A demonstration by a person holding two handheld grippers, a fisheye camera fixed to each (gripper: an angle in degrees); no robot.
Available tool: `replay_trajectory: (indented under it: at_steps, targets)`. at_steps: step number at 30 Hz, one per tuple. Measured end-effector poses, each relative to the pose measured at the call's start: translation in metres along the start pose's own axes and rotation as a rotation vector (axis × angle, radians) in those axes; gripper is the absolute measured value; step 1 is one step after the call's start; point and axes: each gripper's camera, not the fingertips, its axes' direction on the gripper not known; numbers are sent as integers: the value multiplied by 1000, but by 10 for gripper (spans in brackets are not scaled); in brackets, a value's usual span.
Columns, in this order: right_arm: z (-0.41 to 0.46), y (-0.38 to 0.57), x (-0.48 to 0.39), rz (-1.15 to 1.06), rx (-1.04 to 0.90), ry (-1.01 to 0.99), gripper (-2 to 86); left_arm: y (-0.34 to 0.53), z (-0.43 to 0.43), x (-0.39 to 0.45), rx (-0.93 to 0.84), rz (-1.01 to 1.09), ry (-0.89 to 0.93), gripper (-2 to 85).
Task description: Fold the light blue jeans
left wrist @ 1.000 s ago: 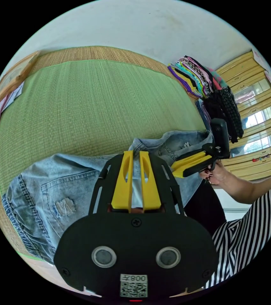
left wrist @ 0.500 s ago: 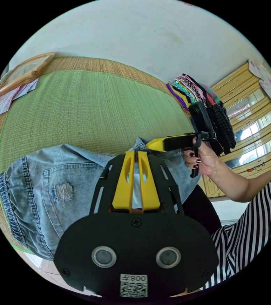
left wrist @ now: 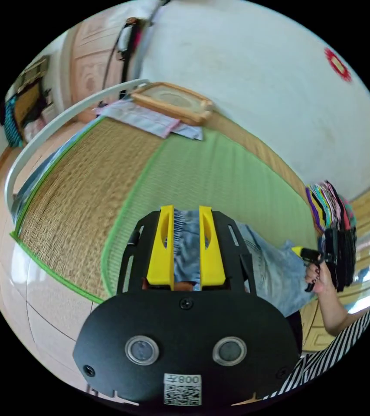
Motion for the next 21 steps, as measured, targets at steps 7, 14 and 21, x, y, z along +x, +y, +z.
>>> replay_trajectory:
  at_steps: [7, 14, 21]
  targets:
    - [-12, -5, 1, 43, 30, 1, 11, -4, 18, -44, -130, -78, 150, 56]
    - [-37, -26, 15, 110, 112, -11, 9, -4, -12, -48, -65, -22, 116, 16]
    - [-33, -58, 46, 188, 78, -43, 7, -4, -18, -55, -39, -68, 138, 9]
